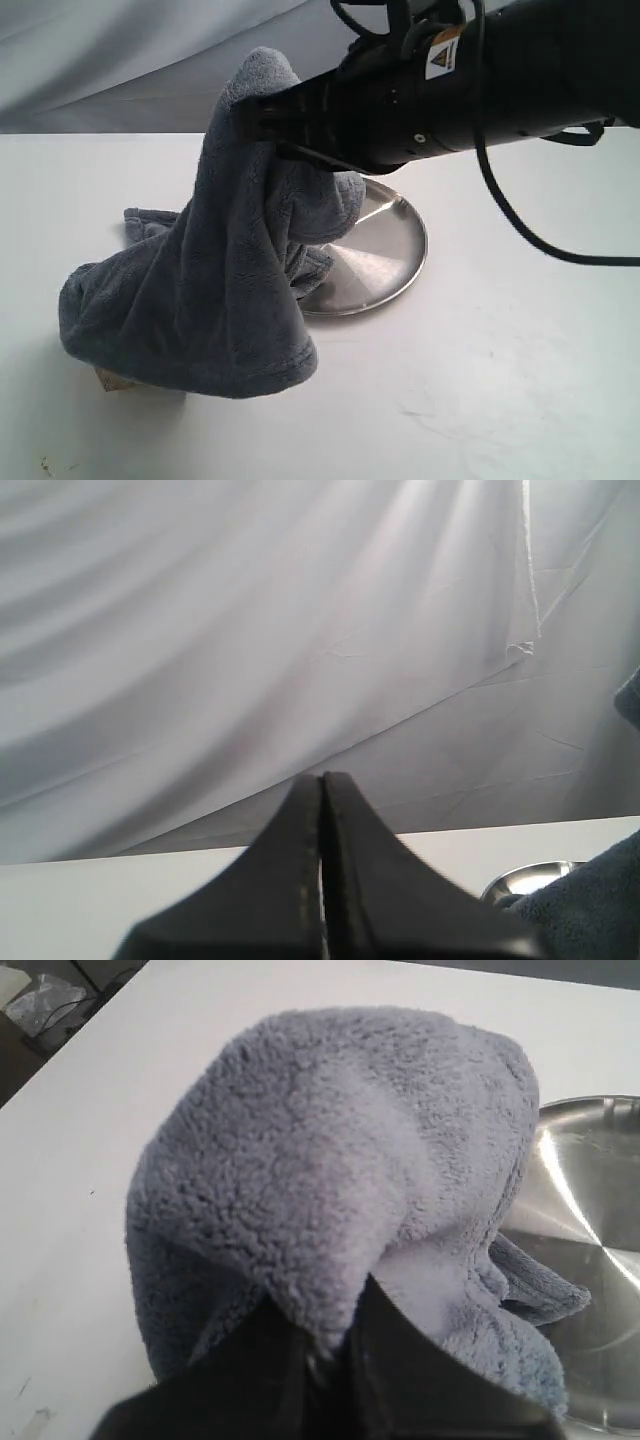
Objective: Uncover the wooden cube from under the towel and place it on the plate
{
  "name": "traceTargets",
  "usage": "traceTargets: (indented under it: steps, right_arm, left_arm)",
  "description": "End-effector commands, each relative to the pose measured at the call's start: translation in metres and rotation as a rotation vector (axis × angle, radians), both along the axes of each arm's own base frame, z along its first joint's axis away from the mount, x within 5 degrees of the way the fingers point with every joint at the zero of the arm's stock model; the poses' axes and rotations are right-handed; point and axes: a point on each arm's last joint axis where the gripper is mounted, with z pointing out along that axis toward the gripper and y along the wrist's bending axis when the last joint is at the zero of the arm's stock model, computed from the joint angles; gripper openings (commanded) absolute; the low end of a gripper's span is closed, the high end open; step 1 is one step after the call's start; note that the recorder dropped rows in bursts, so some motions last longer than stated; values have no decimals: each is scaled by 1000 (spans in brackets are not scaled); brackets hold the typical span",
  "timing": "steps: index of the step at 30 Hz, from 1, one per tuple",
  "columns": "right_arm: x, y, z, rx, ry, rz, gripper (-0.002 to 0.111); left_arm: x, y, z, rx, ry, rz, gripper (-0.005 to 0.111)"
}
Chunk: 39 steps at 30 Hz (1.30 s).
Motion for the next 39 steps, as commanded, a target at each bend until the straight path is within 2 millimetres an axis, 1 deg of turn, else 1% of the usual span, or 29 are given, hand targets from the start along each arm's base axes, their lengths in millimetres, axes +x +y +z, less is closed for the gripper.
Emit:
traceTargets:
  steps: [1, 3, 5, 7, 11, 14, 18, 21, 28, 30, 31, 34, 37, 39]
  right_arm:
    - [21, -13, -5, 46, 6, -114, 0]
    - [30, -17, -9, 71, 30, -168, 0]
    - [35, -18, -13, 87, 54, -196, 0]
    - [41, -18, -21, 88, 78, -217, 0]
    - [57, -20, -40, 157, 192, -305, 0]
    - [72, -24, -51, 200, 206, -370, 0]
    - [86, -38, -52, 238, 180, -437, 0]
    - [92, -48, -52, 260, 194, -479, 0]
    - [95, -46, -66, 222, 219, -474, 0]
    - [95, -45, -66, 206, 203, -459, 0]
    - [95, -46, -62, 215, 192, -459, 0]
    - [88, -44, -42, 238, 106, -427, 0]
    - [75, -30, -22, 234, -46, -335, 0]
    - [64, -16, -9, 246, -150, -275, 0]
  left_arm:
    - [0, 0, 0, -6, -8, -2, 0]
    - [0, 0, 0, -6, -8, -2, 0]
    - [0, 0, 0, -6, -8, -2, 0]
    - [0, 0, 0, -6, -8, -2, 0]
    - [0, 0, 0, -6, -8, -2, 0]
    - [0, 0, 0, -6, -8, -2, 0]
    - [0, 0, 0, -6, -8, -2, 0]
    - [0, 0, 0, -6, -8, -2, 0]
    - [0, 0, 0, -6, -8, -2, 0]
    - [0, 0, 0, -6, -8, -2, 0]
    - [0, 0, 0, -6, -8, -2, 0]
    - [0, 0, 0, -6, -8, -2, 0]
    - [0, 0, 0, -6, -8, -2, 0]
    - [0, 0, 0, -6, -8, -2, 0]
